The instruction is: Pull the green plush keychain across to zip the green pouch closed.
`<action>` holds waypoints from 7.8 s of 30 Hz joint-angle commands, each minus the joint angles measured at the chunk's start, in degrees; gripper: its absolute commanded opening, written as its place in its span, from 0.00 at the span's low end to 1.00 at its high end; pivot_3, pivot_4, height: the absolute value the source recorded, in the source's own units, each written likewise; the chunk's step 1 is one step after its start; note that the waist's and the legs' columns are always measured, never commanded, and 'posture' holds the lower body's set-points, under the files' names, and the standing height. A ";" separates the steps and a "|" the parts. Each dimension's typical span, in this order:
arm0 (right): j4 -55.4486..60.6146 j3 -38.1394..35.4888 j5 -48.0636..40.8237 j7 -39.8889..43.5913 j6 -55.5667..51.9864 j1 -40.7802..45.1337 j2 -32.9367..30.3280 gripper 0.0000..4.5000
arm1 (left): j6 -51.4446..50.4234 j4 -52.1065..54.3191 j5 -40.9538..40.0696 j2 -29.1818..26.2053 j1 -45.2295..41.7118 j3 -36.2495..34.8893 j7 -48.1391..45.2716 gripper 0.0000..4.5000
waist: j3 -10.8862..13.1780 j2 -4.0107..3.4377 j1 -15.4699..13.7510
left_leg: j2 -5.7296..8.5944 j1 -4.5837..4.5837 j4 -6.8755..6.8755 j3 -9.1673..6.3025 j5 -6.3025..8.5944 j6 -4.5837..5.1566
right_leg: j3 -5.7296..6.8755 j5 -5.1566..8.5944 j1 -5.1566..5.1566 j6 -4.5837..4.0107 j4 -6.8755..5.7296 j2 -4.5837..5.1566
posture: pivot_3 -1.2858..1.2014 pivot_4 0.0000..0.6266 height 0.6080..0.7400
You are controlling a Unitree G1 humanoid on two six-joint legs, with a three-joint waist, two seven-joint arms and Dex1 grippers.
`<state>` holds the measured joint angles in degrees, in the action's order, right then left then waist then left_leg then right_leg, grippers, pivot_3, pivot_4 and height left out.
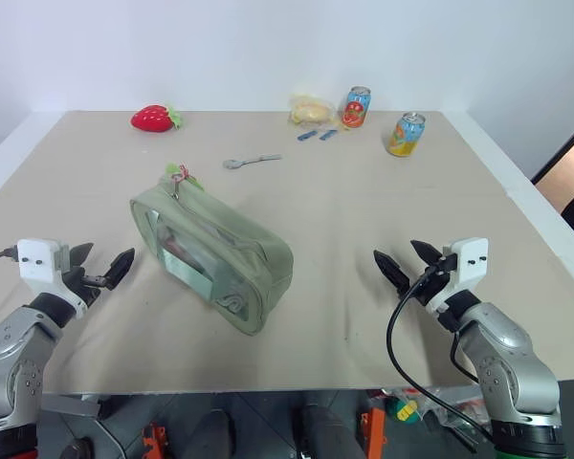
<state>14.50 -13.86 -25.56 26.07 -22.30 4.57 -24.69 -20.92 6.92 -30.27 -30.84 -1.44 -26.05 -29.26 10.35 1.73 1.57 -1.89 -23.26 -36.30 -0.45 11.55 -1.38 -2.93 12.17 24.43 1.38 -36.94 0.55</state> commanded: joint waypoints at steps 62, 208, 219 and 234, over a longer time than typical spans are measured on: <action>4.86 19.77 -13.44 16.40 -19.92 27.51 -5.02 1.00 | -19.27 25.93 -31.83 -20.34 -11.04 3.82 -21.17 1.00 | 0.11 0.17 1.12 | -0.27 -0.36 0.05 0.06 0.09 0.10 | -0.82 -0.14 0.56 0.09 -0.20 -0.85 | 0.52 0.24 1.00; -22.57 12.44 2.82 49.13 16.88 33.65 -15.29 0.00 | 1.02 -19.93 -3.34 -7.11 -34.92 14.59 -21.71 1.00 | 0.13 0.12 1.19 | -0.80 -0.04 -0.12 0.47 -0.17 0.06 | -1.35 -1.03 0.64 -0.01 -0.42 -1.60 | 0.52 0.24 1.00; -18.92 11.50 2.38 47.83 15.81 31.17 -16.84 0.00 | 11.74 -43.55 4.51 -6.80 -46.94 17.68 -36.20 1.00 | 0.13 0.12 1.18 | -0.79 -0.10 -0.11 0.47 -0.16 0.07 | -1.36 -1.03 0.68 -0.01 -0.43 -1.61 | 0.52 0.24 1.00; -18.79 11.56 2.63 47.18 16.54 30.28 -17.35 0.00 | 18.32 -54.50 10.64 -3.47 -54.99 20.66 -48.68 1.00 | 0.13 0.13 1.13 | -0.76 -0.14 -0.15 0.46 -0.16 0.07 | -1.37 -1.03 0.66 0.03 -0.44 -1.59 | 0.52 0.24 1.00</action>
<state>-5.88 -1.21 -22.72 73.39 -6.50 34.42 -41.40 -3.40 -47.87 -20.03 -34.57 -54.56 -5.99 -75.45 10.48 1.86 2.70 -2.65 -23.40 -36.45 0.00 11.39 -1.31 -4.29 11.14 25.09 1.40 -37.38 -1.04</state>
